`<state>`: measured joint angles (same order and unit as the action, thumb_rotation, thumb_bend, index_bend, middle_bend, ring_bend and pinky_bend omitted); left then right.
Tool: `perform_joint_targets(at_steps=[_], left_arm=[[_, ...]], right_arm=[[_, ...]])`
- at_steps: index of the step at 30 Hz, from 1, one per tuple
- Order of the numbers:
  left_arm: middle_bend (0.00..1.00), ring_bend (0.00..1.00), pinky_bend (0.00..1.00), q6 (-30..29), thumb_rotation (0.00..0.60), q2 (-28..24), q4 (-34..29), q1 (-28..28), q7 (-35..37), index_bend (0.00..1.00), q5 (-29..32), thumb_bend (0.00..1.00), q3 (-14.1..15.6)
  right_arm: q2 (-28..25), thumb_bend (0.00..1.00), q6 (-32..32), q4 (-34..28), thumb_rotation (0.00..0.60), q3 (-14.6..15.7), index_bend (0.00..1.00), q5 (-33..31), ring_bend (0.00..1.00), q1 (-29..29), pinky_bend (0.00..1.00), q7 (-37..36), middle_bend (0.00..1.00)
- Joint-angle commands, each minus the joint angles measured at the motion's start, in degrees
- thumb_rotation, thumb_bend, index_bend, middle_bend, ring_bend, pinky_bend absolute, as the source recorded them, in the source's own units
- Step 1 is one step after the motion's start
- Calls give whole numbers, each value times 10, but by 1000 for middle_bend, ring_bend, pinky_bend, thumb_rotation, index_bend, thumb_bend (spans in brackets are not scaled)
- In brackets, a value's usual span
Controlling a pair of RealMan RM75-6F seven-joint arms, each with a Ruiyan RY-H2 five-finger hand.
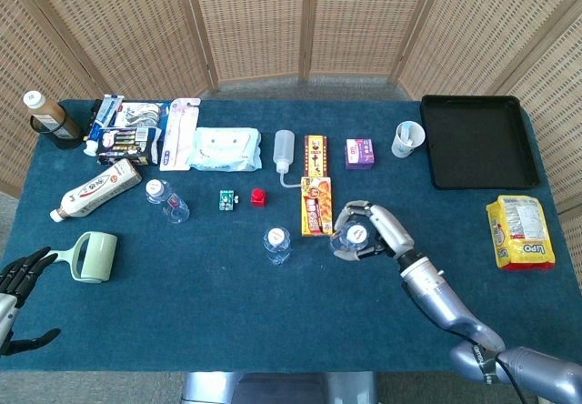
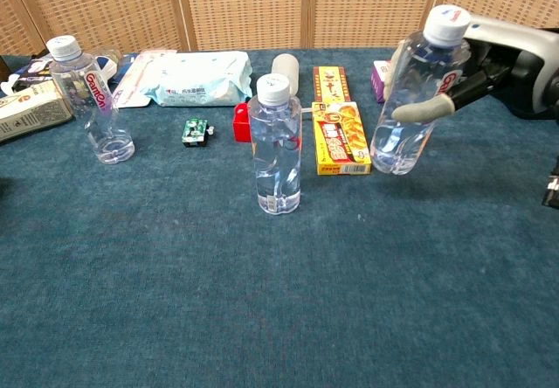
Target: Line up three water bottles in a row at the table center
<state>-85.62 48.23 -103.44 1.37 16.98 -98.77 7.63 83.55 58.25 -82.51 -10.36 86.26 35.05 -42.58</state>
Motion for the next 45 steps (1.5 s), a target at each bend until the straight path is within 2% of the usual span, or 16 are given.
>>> perform_joint_targets(at_steps=[1, 8, 21, 37, 45], left_arm=[[0, 0, 0, 1, 600, 0, 1, 1, 2, 0, 1, 16, 0], [0, 0, 0, 5, 600, -1, 2, 4, 3, 0, -2, 16, 2], [0, 0, 0, 7, 600, -2, 3, 6, 8, 0, 0, 16, 3], [0, 0, 0, 4, 600, -3, 4, 5, 12, 0, 0, 16, 5], [0, 0, 0, 3, 600, -3, 5, 5, 15, 0, 1, 16, 5]], right_arm=[[9, 281, -5, 2, 600, 7, 575, 1, 455, 8, 186, 15, 707], [32, 283, -20, 17, 600, 17, 575, -8, 453, 17, 188, 41, 703], [51, 285, -34, 58, 600, 15, 575, -38, 448, 24, 195, 51, 697], [56, 285, -30, 56, 600, 14, 573, -48, 444, 20, 195, 39, 688], [61, 284, -47, 54, 600, 10, 546, -62, 436, 26, 194, 42, 678]])
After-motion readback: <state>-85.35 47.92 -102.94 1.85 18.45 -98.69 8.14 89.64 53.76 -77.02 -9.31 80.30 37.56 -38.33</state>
